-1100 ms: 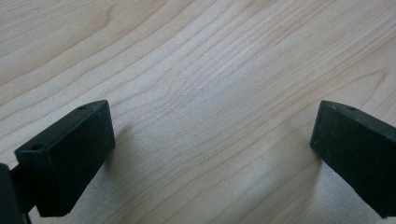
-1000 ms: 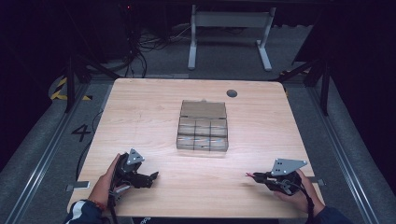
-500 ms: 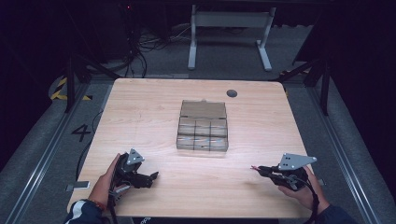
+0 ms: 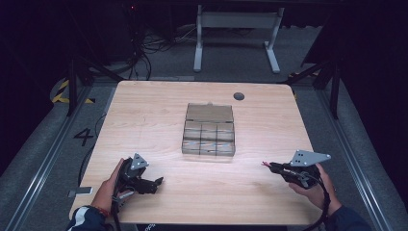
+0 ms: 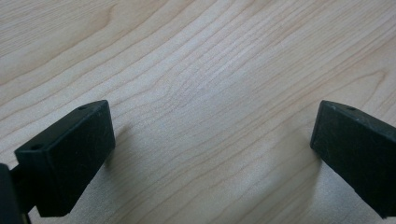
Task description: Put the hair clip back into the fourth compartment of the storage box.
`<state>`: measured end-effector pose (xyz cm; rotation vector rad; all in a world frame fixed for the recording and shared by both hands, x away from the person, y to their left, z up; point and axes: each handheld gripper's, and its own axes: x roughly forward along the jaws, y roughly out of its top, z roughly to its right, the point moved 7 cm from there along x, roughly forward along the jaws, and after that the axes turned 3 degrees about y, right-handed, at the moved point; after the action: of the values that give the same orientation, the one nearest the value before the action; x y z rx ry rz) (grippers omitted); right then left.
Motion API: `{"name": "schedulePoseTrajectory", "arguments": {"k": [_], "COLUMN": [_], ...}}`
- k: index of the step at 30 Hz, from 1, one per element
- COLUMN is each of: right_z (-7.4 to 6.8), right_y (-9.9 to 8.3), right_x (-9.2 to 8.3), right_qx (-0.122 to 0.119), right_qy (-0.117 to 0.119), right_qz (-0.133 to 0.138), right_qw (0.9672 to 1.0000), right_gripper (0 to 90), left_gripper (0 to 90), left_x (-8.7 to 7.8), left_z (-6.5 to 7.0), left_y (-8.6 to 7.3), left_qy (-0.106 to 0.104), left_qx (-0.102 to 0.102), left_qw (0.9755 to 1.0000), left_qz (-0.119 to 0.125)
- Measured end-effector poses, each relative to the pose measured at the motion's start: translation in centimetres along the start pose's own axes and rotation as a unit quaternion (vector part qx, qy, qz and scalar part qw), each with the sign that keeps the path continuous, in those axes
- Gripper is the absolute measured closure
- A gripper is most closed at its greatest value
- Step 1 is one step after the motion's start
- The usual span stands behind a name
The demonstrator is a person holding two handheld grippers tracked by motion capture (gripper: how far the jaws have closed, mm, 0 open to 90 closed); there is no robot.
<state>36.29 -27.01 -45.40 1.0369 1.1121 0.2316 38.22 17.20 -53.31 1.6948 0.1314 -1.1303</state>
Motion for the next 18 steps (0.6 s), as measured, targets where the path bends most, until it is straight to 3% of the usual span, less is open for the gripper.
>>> {"name": "schedulePoseTrajectory", "arguments": {"k": [11, 18], "right_z": [1.0, 1.5], "right_y": [1.1, 2.4], "right_x": [1.7, 2.7], "right_qx": [-0.010, -0.013], "right_qy": [-0.008, -0.004], "right_qz": [-0.010, -0.003], "right_qw": [0.9999, 0.9999], "right_gripper": [85.3, 85.3], "left_gripper": [0.3, 0.3], "left_x": [0.0, 0.0], "left_z": [0.0, 0.0], "left_y": [0.0, 0.0], "left_qy": [0.000, 0.000], "left_qx": [0.000, 0.000], "left_qw": [1.0000, 1.0000], "left_qz": [-0.001, 0.000]}}
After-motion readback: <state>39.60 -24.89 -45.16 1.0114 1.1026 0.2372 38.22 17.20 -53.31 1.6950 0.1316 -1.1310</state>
